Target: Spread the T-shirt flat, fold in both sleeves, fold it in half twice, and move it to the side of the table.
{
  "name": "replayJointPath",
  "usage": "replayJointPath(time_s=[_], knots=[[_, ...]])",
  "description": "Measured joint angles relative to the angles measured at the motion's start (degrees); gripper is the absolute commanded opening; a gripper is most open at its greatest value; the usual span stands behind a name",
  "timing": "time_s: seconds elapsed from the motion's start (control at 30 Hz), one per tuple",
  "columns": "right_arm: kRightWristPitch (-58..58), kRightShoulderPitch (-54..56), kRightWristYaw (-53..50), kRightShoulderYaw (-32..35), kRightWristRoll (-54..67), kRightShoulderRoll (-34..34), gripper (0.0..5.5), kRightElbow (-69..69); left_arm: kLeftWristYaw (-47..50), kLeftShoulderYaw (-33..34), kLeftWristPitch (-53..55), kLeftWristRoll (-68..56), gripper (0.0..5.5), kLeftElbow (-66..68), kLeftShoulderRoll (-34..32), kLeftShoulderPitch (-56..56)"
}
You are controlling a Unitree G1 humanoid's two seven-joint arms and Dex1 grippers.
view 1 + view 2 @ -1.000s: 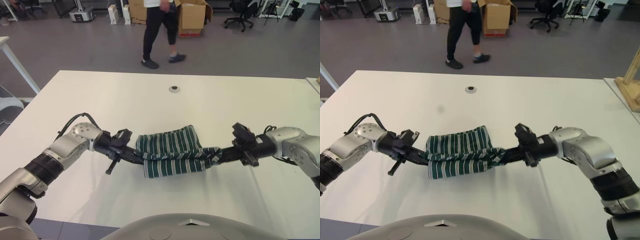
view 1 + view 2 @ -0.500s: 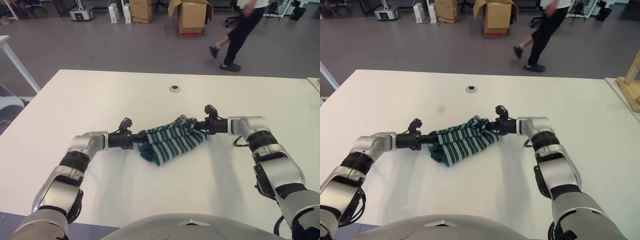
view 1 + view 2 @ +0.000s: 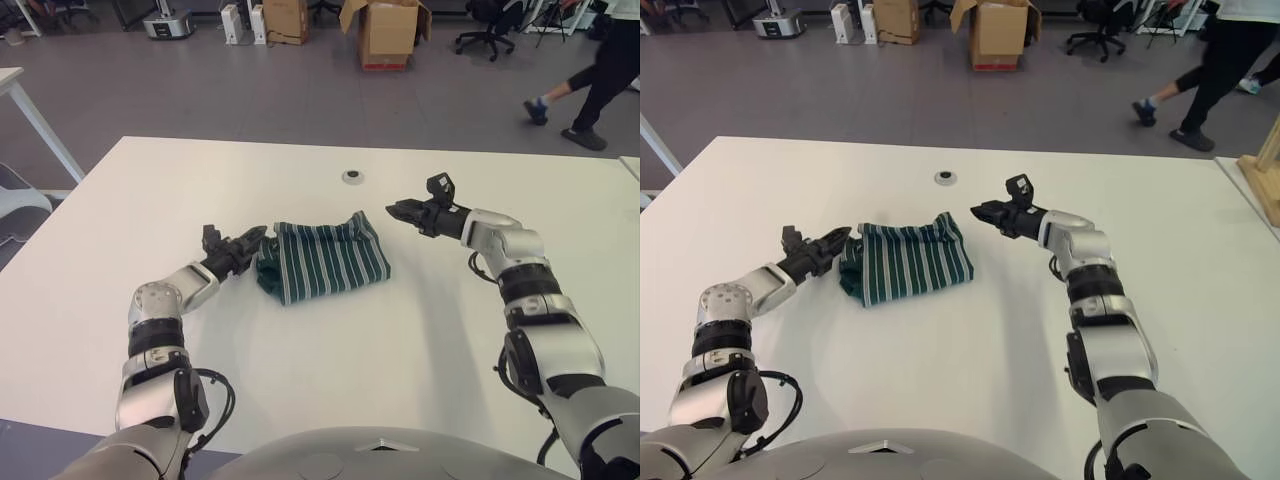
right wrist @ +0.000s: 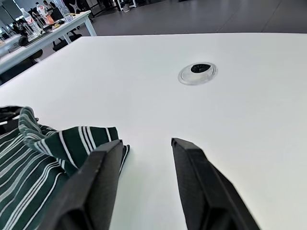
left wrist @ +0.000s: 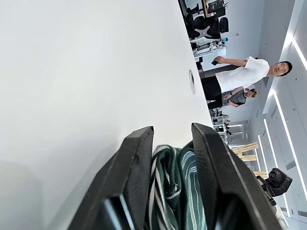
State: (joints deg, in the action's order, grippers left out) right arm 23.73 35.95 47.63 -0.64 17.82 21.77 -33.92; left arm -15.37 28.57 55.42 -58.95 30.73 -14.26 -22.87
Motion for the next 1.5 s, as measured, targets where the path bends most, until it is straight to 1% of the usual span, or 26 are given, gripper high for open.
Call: replayJointPath(time_s=[0.07,0.17,0.23,0.27,0.33,0.4,0.5,0.57,0.63,0.67,0.73,0.77,0.83,0.9,0.97,1.07,1.13,1.17,1.23,1.3,1.4,1.43,1.5], knots=[[-2.7,-5.5,1.9,-0.9,0.3,-0.2,1.90,9.0,2.7,-0.2,3.1,-1.2,1.43,-5.3,2.1,2.5],[-3.8,-10.7,5.1,-3.2,2.3,-2.6,1.90,17.3,1.8,-3.5,3.8,1.2,1.43,-11.0,2.3,4.8],[-4.3,-13.3,6.9,-5.7,2.6,-4.7,1.90,20.1,-3.7,-8.3,-1.5,7.8,1.43,-12.9,-1.7,4.8],[-4.3,-13.8,6.9,-6.8,2.3,-5.3,1.90,19.9,-6.0,-9.5,-4.4,10.4,1.43,-13.0,-4.1,4.6],[-3.8,-12.6,5.7,-7.9,0.0,-6.0,1.90,15.5,-9.9,-10.3,-6.2,11.9,1.43,-13.0,-6.1,3.4],[-1.0,-9.3,3.0,-9.4,-3.2,-6.5,1.90,6.6,-13.9,-11.3,-7.3,12.5,1.43,-13.0,-7.2,1.6],[1.7,-2.1,2.1,-10.3,-6.3,-6.4,1.90,-2.8,-16.3,-12.2,-11.3,16.4,1.43,-11.6,-9.2,-0.6],[1.9,0.8,1.6,-10.4,-7.0,-6.4,1.90,-7.0,-16.9,-12.1,-13.5,17.8,1.43,-10.2,-10.5,-1.9],[0.1,4.6,-4.5,-7.0,-7.1,-5.8,1.90,-14.9,-16.9,-11.8,-17.4,19.9,1.43,-8.3,-10.9,-4.0],[-1.5,5.8,-9.0,-4.3,-6.9,-4.6,1.90,-18.8,-16.7,-11.4,-18.9,21.0,1.43,-7.8,-10.9,-4.6],[-4.9,6.9,-18.6,1.5,-6.5,-0.1,1.90,-25.9,-15.9,-10.7,-20.9,21.4,1.43,-7.5,-10.6,-4.8],[-6.4,6.4,-21.4,3.7,-6.5,2.6,1.90,-28.0,-15.5,-10.4,-21.3,21.5,1.43,-7.4,-10.3,-4.8],[-8.5,4.7,-22.5,6.1,-6.5,5.5,1.90,-29.6,-15.3,-10.6,-22.1,22.1,1.43,-7.3,-9.1,-4.7],[-9.4,4.1,-21.6,6.2,-6.6,5.2,1.90,-29.4,-15.4,-11.3,-22.4,23.1,1.43,-7.3,-8.5,-4.7],[-9.8,3.0,-18.9,6.2,-6.6,4.5,1.90,-27.7,-15.7,-11.5,-22.9,23.7,1.43,-7.4,-8.5,-4.6],[-8.8,-0.5,-8.2,4.3,-5.5,1.9,1.90,-20.4,-18.0,-13.4,-23.8,25.4,1.43,-8.8,-8.5,-4.3],[-4.4,-3.8,-0.4,0.9,-3.6,-0.4,1.90,-11.4,-20.3,-15.2,-25.3,26.6,1.43,-10.3,-8.7,-3.8],[-1.9,-5.8,1.5,-0.9,-2.8,-1.0,1.90,-6.6,-21.3,-16.1,-26.1,27.6,1.43,-11.0,-8.9,-3.7],[4.1,-12.7,4.7,-6.3,-1.2,-2.4,1.90,8.2,-25.0,-18.9,-27.6,29.4,1.43,-13.5,-10.3,-3.0],[7.7,-16.9,4.0,-9.1,0.0,-4.3,1.90,16.4,-29.0,-22.4,-28.4,30.5,1.43,-16.7,-11.1,-2.0],[12.3,-18.3,-2.3,-7.4,0.9,-7.7,1.90,20.5,-34.4,-29.4,-28.5,32.1,1.43,-23.3,-11.1,2.1],[13.5,-18.3,-3.7,-6.3,1.6,-8.4,1.90,21.1,-35.0,-30.7,-28.4,31.8,1.43,-24.7,-10.1,3.6],[16.6,-18.0,-7.1,-3.2,3.0,-9.2,1.90,23.4,-36.4,-33.2,-28.1,28.8,1.43,-29.1,-5.1,7.1]])
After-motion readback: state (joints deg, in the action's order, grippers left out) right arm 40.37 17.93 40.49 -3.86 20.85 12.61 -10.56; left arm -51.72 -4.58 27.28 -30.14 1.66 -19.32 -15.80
